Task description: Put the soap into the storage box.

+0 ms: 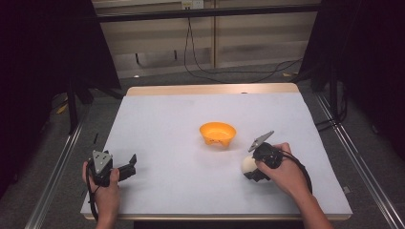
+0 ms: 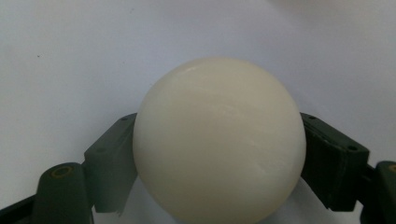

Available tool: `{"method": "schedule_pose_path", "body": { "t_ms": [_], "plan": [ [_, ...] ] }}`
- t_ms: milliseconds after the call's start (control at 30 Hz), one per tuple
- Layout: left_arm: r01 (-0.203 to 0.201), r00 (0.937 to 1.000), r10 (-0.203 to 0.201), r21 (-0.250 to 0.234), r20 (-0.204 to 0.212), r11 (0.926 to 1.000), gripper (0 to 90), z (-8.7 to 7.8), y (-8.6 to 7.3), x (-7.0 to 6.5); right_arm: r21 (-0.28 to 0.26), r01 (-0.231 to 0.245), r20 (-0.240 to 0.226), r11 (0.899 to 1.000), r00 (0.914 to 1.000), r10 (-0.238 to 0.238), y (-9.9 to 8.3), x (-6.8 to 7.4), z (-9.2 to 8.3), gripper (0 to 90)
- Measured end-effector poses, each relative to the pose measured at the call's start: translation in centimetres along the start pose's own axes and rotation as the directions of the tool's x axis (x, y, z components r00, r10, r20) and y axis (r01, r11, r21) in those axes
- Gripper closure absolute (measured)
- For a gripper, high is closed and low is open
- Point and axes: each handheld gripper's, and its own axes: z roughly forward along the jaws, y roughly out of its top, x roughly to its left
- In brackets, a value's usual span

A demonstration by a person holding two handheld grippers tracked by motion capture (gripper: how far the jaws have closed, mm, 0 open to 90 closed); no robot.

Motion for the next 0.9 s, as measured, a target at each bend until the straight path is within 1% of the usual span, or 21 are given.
{"method": "schedule_pose_path", "body": {
  "t_ms": [167,233,333,567,667,767,833,900],
  "plan": [
    [-0.001,1.0,0.001,0.002,0.004,1.0,0.1,0.07,0.01,-0.04,-0.001,0.001,0.004,1.0,1.0,-0.001,-0.01,0.05,0.09,20.8],
    [-0.001,1.0,0.001,0.001,0.003,1.0,0.1,0.07,0.01,-0.04,0.0,-0.011,0.003,1.0,0.9999,0.011,-0.04,0.06,0.06,20.9],
    [-0.001,1.0,0.0,0.004,0.003,1.0,0.1,0.1,0.02,-0.06,0.001,-0.015,-0.002,1.0,0.9999,0.015,-0.03,0.07,0.07,21.0],
    [-0.005,1.0,0.005,0.009,0.0,0.9999,0.1,0.15,0.04,-0.11,-0.011,0.012,0.014,1.0,0.9998,-0.011,-0.23,0.21,0.19,21.5],
    [-0.005,1.0,0.005,0.01,0.003,0.9999,0.1,0.16,0.03,-0.1,-0.009,0.025,0.025,1.0,0.9994,-0.024,-0.21,0.27,0.21,21.9],
    [-0.006,1.0,0.006,0.011,0.0,0.9999,0.2,0.16,0.04,-0.11,0.003,0.021,0.023,1.0,0.9995,-0.021,-0.1,0.29,0.18,22.9],
    [-0.006,1.0,0.006,0.011,0.001,0.9999,0.2,0.16,0.04,-0.11,0.008,0.031,0.019,0.999,0.9993,-0.031,-0.01,0.25,0.18,23.1],
    [-0.004,1.0,0.004,0.011,0.002,0.9999,0.2,0.17,0.04,-0.11,0.013,0.027,0.017,1.0,0.9995,-0.028,0.05,0.26,0.17,23.2]
  ]
}}
